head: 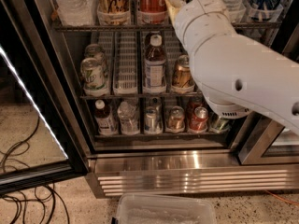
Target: Pick green can from top shelf of fridge
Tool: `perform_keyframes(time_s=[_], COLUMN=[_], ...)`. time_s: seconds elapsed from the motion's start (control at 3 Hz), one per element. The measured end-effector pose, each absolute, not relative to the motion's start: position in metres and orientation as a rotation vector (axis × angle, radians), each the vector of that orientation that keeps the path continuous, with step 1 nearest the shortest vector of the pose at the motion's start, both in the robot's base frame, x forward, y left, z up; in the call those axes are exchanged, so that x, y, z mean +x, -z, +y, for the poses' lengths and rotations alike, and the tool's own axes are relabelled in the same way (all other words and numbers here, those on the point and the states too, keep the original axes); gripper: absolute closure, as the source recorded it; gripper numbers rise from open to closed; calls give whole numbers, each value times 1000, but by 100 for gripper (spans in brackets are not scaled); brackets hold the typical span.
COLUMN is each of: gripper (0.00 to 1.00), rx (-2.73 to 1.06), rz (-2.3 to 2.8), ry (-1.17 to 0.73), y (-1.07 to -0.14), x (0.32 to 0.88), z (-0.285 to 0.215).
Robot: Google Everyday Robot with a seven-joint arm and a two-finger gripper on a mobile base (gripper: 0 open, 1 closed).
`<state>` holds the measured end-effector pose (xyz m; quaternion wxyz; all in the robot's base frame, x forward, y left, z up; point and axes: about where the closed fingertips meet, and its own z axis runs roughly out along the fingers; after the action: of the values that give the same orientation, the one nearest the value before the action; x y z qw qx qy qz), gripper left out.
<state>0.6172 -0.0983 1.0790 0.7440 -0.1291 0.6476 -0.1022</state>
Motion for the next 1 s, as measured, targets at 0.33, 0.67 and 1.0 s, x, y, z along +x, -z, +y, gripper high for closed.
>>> perform_keyframes(time_s=[0.33, 0.67, 1.0], gripper=[42, 43, 43], rx=[-260, -242, -236], rz=[1404, 1402, 1405], ry=[267, 287, 291], y=[-1086, -1088, -1087], x=[616, 616, 618], z=[-104, -107, -108])
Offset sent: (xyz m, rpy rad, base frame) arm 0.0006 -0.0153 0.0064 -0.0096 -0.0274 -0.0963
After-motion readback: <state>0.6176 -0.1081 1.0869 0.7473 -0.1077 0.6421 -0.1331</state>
